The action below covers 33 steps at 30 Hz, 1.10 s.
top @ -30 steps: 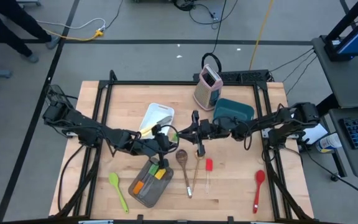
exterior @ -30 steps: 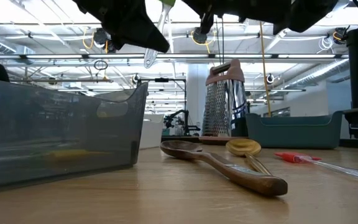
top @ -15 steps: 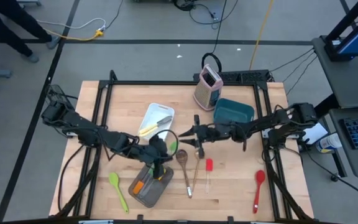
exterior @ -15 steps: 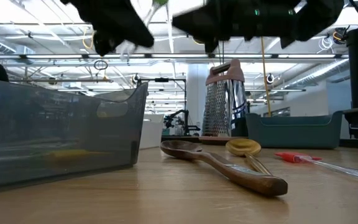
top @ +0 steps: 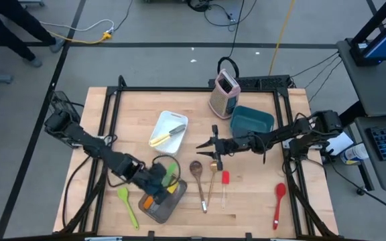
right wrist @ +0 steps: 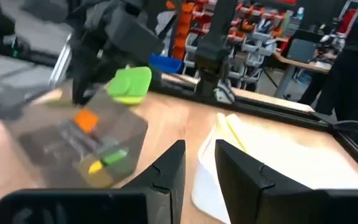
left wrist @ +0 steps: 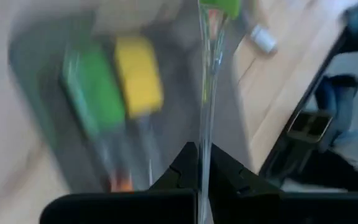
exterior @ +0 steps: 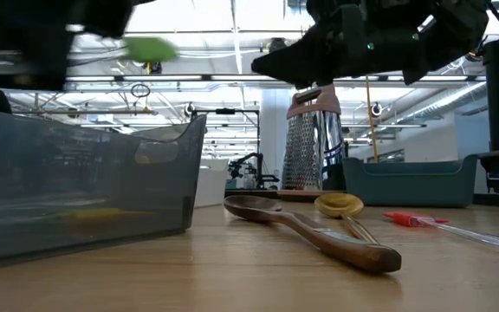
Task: Pick & Place Kitchen Items
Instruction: Put the green spatula into the black bin
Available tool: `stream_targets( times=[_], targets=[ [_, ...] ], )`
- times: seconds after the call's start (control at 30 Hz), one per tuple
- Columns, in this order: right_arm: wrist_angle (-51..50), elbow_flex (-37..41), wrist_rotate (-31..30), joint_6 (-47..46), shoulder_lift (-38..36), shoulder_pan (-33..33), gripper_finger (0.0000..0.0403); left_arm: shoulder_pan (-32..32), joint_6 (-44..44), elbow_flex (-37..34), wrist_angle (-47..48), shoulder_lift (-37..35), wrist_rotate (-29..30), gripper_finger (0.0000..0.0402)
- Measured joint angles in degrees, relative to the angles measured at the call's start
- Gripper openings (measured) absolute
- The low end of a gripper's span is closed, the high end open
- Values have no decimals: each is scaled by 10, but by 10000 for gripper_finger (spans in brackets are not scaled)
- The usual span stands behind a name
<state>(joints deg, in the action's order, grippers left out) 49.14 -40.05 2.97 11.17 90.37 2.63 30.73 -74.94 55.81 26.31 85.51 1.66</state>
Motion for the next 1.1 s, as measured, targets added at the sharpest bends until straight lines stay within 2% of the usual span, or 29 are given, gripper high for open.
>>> stream_targets(
  times=[0.1, 0.4, 0.47, 0.63, 0.73, 0.97, 1.1],
  targets=[
    [3, 0, 0, 36, 0, 0, 82, 24, -55, -1, 26, 0, -14, 7],
    [3, 0, 0, 146, 0, 0, 84, 67, -54, -1, 3, 36, 41, 8],
    [4, 0, 0, 163, 0, 0, 83, 68, -58, -1, -16, 62, 22, 12],
    [7, -1, 0, 173, -1, 0, 84, 63, -75, -1, -35, 116, -95, 6],
    [7, -1, 0, 185, -1, 0, 84, 58, -97, 0, -34, 133, -135, 9],
    [12, -1, 0, 182, -1, 0, 84, 44, -94, -1, -38, 136, -140, 70],
    [11, -1, 0, 182, -1, 0, 84, 34, -92, -1, -37, 134, -152, 87]
  ],
)
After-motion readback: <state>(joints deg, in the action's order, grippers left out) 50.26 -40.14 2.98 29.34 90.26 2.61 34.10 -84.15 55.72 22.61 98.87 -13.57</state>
